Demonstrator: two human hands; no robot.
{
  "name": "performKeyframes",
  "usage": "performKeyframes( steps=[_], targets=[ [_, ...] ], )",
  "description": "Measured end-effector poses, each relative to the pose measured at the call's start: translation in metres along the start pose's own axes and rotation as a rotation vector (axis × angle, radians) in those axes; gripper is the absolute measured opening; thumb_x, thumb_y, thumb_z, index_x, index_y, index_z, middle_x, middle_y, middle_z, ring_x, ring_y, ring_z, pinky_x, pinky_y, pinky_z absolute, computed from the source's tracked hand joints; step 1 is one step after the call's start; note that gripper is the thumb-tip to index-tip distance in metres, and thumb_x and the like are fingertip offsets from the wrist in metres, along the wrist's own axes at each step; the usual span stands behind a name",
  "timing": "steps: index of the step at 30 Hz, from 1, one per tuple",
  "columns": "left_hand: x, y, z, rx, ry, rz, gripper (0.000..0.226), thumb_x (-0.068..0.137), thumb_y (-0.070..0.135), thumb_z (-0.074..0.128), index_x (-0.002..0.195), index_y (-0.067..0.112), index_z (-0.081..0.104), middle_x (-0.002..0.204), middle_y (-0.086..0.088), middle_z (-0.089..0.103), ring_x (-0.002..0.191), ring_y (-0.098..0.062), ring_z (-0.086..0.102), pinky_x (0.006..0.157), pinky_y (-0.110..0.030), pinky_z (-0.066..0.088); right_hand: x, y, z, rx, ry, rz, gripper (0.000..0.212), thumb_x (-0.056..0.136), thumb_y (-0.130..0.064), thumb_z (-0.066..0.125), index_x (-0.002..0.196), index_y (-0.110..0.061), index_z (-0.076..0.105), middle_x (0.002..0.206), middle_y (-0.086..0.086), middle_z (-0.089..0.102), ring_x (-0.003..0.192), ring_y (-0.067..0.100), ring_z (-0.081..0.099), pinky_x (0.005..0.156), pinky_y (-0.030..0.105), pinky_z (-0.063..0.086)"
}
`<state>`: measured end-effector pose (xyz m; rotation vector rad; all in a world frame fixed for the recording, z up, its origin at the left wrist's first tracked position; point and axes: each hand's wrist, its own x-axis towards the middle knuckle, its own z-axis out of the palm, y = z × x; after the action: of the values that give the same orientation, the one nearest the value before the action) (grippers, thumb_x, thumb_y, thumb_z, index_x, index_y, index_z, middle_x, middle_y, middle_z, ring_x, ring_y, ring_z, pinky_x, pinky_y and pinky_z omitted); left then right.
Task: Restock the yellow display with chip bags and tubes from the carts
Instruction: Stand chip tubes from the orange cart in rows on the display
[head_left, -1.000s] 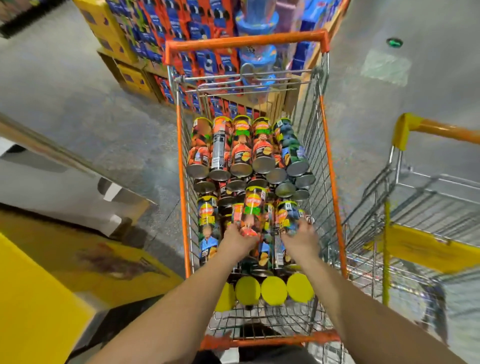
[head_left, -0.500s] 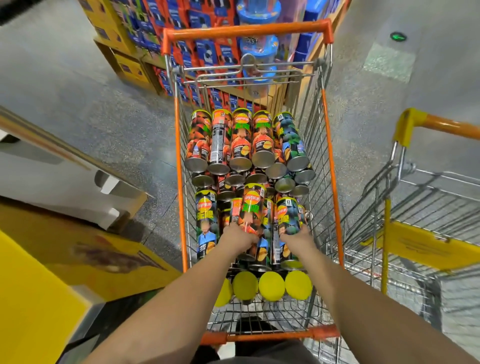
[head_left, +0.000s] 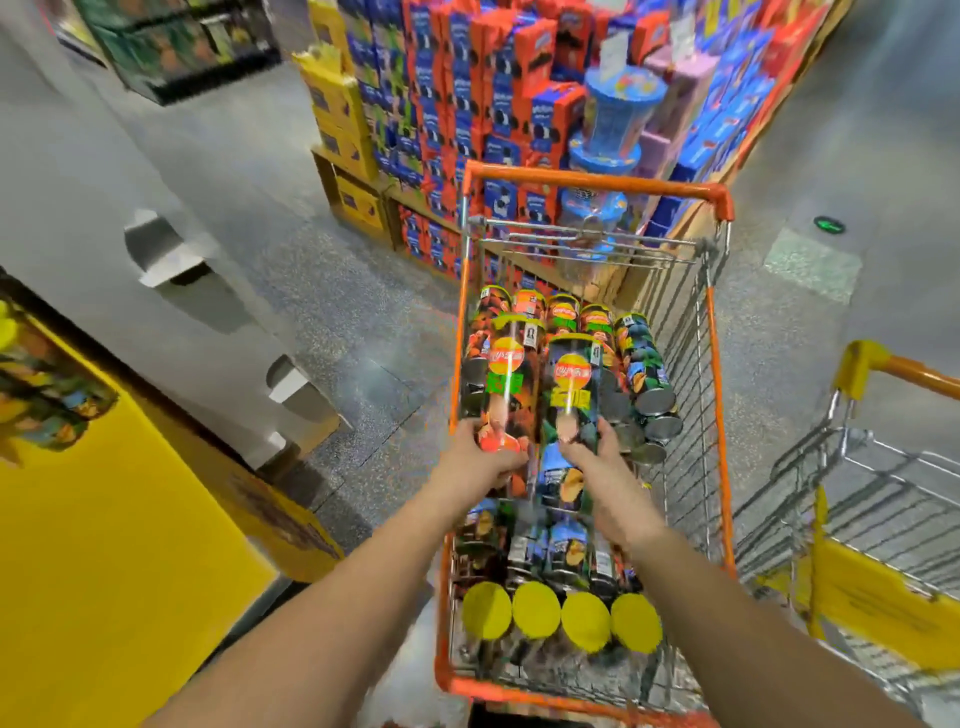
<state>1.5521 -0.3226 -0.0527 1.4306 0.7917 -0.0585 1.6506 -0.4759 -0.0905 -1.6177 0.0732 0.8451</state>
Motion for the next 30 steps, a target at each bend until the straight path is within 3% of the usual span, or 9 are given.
performKeyframes(
  steps=[3,7,11,16,18,21,24,27,30],
  targets=[
    [-0.017,0.008,-0.057,-0.078,0.081,0.088,0.066,0.068,0.017,0.082,0.122,0.013,0.044,0.087,0.003,0.064,0.067,-0.009,0.059,0.068,-0.030,0.052,-0.005,-0.026,0.057,0.042,-0.086,-0.119,0.084,0.089,-0.032,0.068,0.151,-0.042,0.012,0.160,-0.004,0.017,0.141,0.024,0.030,0.113,0.049,0.027],
    [-0.041,0.007,-0.135,-0.162,0.137,0.148,0.070,0.066,0.017,0.082,0.125,0.028,0.045,0.112,-0.001,0.066,0.100,-0.018,0.067,0.091,-0.045,0.055,-0.022,-0.045,0.138,0.015,-0.244,-0.158,0.096,0.075,-0.026,0.076,0.150,-0.041,0.017,0.135,-0.013,0.047,0.130,0.023,0.049,0.110,0.054,0.037],
    [-0.070,-0.008,-0.226,-0.196,0.261,0.150,0.079,0.055,0.025,0.086,0.122,0.038,0.047,0.119,0.001,0.064,0.105,-0.019,0.066,0.091,-0.045,0.055,-0.034,-0.048,0.232,-0.119,-0.381,-0.219,0.106,0.059,-0.038,0.078,0.149,-0.040,0.022,0.146,0.000,0.045,0.126,0.023,0.053,0.107,0.051,0.042],
    [-0.102,-0.031,-0.324,-0.243,0.378,0.162,0.076,0.069,-0.004,0.078,0.126,0.030,0.041,0.115,0.000,0.065,0.103,-0.017,0.063,0.085,-0.036,0.054,-0.055,-0.041,0.349,-0.273,-0.486,-0.256,0.100,0.062,-0.027,0.076,0.148,-0.019,0.025,0.130,0.006,0.058,0.114,0.020,0.060,0.101,0.044,0.048],
    [-0.113,-0.040,-0.359,-0.246,0.436,0.161,0.072,0.072,-0.008,0.074,0.125,0.027,0.038,0.106,0.005,0.063,0.093,-0.009,0.061,0.072,-0.025,0.049,-0.062,-0.036,0.392,-0.315,-0.521,-0.275,0.079,0.074,-0.022,0.075,0.141,-0.018,0.033,0.119,-0.002,0.061,0.104,0.010,0.061,0.092,0.033,0.051],
    [-0.126,-0.054,-0.403,-0.228,0.525,0.152,0.066,0.074,-0.007,0.072,0.122,0.023,0.039,0.106,0.003,0.064,0.088,-0.003,0.059,0.065,-0.022,0.045,-0.073,-0.028,0.448,-0.392,-0.568,-0.312,0.057,0.089,-0.005,0.064,0.134,-0.023,0.036,0.111,-0.014,0.058,0.098,-0.002,0.057,0.081,0.019,0.048],
    [-0.136,-0.071,-0.443,-0.271,0.597,0.125,0.066,0.073,-0.005,0.073,0.125,0.019,0.040,0.112,-0.002,0.064,0.094,-0.010,0.061,0.075,-0.029,0.049,-0.079,-0.020,0.496,-0.495,-0.604,-0.338,0.059,0.088,-0.010,0.067,0.135,-0.025,0.035,0.120,-0.009,0.056,0.112,0.011,0.055,0.096,0.030,0.043],
    [-0.137,-0.082,-0.471,-0.309,0.670,0.116,0.072,0.073,-0.002,0.074,0.130,0.019,0.037,0.116,-0.003,0.062,0.105,-0.020,0.060,0.092,-0.041,0.049,-0.079,-0.013,0.530,-0.574,-0.642,-0.309,0.061,0.085,-0.009,0.071,0.130,-0.026,0.034,0.119,-0.008,0.052,0.112,0.012,0.052,0.094,0.029,0.039],
    [-0.132,-0.096,-0.494,-0.337,0.735,0.093,0.084,0.065,0.004,0.078,0.136,0.017,0.036,0.121,-0.004,0.061,0.110,-0.023,0.059,0.097,-0.044,0.047,-0.071,-0.005,0.561,-0.643,-0.688,-0.295,0.069,0.081,-0.008,0.075,0.135,-0.021,0.033,0.124,-0.005,0.054,0.113,0.013,0.052,0.100,0.032,0.040]
  ],
)
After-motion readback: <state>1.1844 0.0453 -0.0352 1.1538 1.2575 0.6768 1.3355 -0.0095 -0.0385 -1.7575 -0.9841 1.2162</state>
